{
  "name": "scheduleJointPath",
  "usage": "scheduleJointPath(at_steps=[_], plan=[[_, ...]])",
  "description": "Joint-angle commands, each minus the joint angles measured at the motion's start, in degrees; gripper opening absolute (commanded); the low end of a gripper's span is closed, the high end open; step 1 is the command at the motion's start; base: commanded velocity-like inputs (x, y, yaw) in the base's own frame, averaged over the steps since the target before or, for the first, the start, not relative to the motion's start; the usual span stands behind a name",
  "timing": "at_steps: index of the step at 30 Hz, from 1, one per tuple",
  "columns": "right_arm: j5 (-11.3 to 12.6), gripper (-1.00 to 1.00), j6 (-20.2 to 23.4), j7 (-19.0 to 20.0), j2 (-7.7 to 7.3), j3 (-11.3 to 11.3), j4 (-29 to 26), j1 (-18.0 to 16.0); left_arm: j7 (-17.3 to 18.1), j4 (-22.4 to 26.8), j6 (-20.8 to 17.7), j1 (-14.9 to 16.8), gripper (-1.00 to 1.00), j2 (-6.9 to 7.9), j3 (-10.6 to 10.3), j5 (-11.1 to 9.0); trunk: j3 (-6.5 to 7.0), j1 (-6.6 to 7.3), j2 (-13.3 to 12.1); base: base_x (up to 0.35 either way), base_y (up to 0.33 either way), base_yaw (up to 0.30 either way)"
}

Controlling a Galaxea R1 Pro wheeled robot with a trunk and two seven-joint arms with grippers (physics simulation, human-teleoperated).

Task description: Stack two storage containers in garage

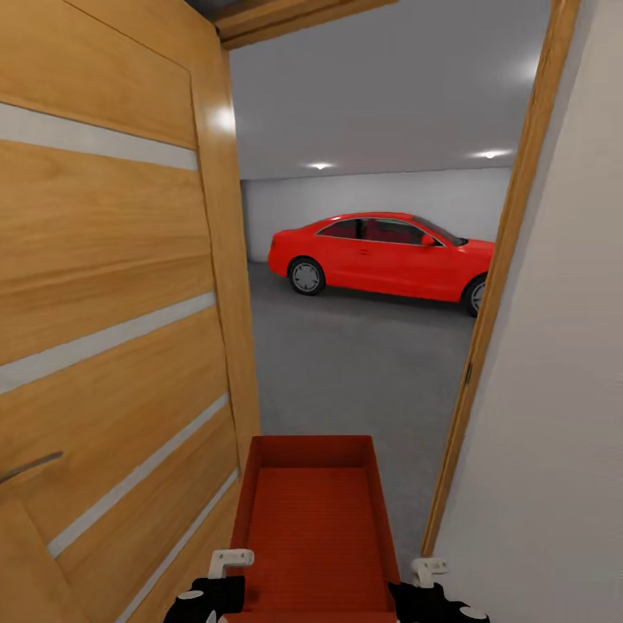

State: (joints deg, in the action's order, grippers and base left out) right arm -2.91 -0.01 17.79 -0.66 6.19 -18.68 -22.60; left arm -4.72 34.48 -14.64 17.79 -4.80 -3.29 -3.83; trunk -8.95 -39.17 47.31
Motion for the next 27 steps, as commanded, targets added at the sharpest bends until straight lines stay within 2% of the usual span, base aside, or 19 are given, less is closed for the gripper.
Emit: scheduleJointPath(at_steps=[1,15,27], plan=[[-0.5,-1.00,0.0,0.5,0.40,-1.9,0.1,0.0,-0.5,1.7,-0.4,0.0,-1.00,-1.53,0.0,0.0,-0.10,-0.01,0.1,0.000,0.000,-0.221],[-0.5,-1.00,0.0,0.5,0.40,-1.9,0.1,0.0,-0.5,1.7,-0.4,0.0,-1.00,-1.53,0.0,0.1,-0.10,-0.01,0.1,0.000,0.000,-0.217],[-0.5,-1.00,0.0,0.5,0.40,-1.9,0.1,0.0,-0.5,1.7,-0.4,0.0,-1.00,-1.54,0.0,0.1,-0.10,-0.01,0.1,0.000,0.000,-0.023]])
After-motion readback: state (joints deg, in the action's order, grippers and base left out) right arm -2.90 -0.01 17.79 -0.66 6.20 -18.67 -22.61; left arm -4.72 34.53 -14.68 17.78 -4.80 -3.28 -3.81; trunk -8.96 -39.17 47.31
